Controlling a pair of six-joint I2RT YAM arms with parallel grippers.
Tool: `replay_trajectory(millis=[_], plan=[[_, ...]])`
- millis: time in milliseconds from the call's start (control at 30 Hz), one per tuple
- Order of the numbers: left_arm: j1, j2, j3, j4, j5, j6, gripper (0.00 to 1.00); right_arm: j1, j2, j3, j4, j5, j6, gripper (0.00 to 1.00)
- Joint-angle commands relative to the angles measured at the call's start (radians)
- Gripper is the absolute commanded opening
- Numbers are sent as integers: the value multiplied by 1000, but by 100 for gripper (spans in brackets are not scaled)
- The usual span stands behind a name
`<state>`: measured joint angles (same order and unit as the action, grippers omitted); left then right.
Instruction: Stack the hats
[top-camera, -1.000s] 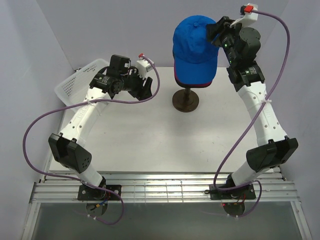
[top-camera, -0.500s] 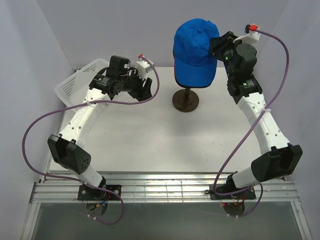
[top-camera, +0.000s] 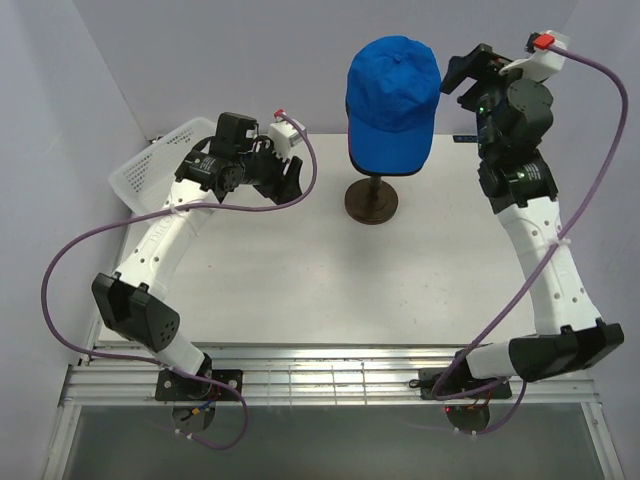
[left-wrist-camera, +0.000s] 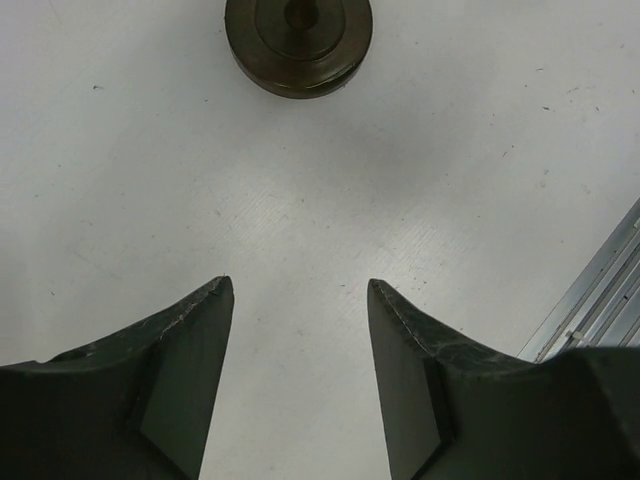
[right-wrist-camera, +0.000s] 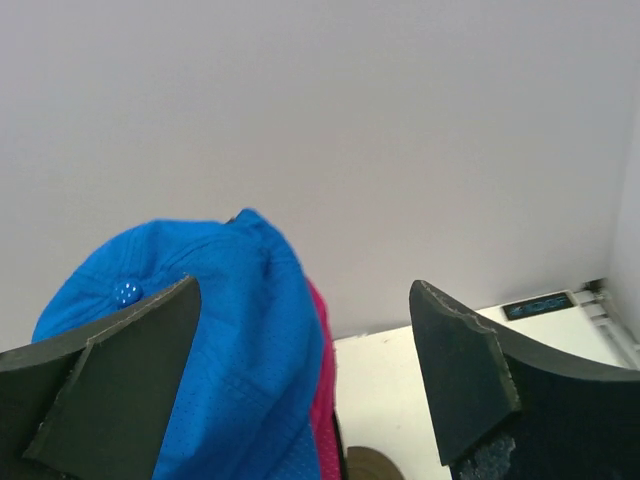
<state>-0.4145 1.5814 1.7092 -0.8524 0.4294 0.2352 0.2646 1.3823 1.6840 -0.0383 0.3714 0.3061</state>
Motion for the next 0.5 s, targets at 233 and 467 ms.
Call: replay_trajectory(millis=[233, 467], plan=[[-3, -109, -74, 18, -130, 1, 67, -129, -250, -228, -250, 212, -180, 90], [17, -176, -281, 75, -236, 1, 68, -335, -396, -639, -333, -3, -45, 90]])
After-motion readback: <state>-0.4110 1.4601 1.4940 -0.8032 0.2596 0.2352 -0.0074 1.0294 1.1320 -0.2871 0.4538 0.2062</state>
